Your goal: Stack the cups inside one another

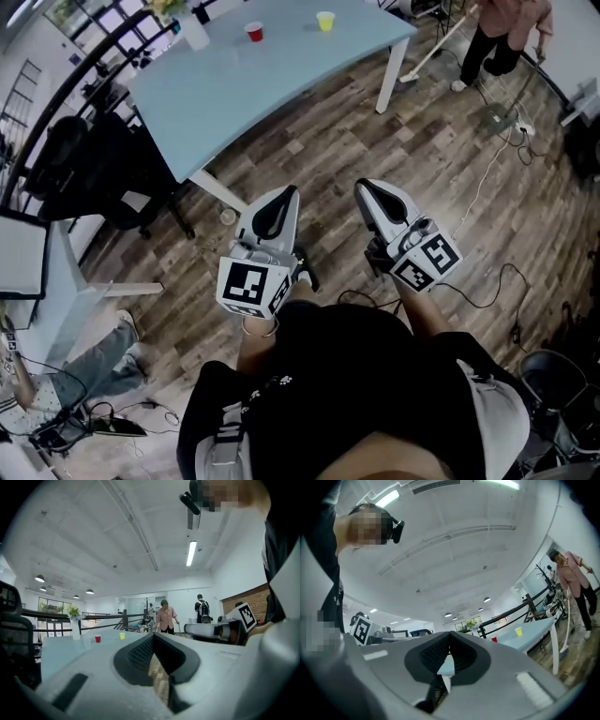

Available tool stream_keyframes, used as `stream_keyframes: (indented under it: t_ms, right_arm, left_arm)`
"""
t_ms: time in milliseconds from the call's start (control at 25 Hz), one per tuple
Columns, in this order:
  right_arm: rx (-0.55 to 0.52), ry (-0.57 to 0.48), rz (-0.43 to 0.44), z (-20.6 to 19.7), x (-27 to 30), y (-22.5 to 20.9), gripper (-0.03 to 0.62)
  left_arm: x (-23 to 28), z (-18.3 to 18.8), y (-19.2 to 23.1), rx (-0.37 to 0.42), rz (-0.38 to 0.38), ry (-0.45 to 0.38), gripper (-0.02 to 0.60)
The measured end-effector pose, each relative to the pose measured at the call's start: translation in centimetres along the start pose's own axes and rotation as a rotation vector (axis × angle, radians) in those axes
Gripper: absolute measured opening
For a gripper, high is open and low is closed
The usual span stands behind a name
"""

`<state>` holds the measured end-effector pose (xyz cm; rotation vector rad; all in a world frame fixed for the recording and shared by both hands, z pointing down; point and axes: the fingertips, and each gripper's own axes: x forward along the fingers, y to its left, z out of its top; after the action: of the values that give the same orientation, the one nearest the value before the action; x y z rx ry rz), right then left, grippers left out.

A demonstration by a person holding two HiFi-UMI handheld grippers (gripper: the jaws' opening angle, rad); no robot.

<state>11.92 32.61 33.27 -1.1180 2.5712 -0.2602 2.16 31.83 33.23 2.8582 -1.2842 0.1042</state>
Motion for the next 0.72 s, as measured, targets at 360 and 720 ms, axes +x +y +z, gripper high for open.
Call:
stream_keyframes:
  t_ms: [360, 720]
  right_arm:
    - [0.001, 0.036, -0.046, -1.1, 6.8, -3.8, 0.002]
    - [-0.026, 0.063, -0.074, -1.7, 14.3, -5.7, 0.002]
  left_arm:
    - [4.6, -0.3, 7.1, -0.027, -0.035, 0.016, -0.008]
    - [7.4, -0.1, 14.8, -0.043, -0.045, 0.016, -0.008]
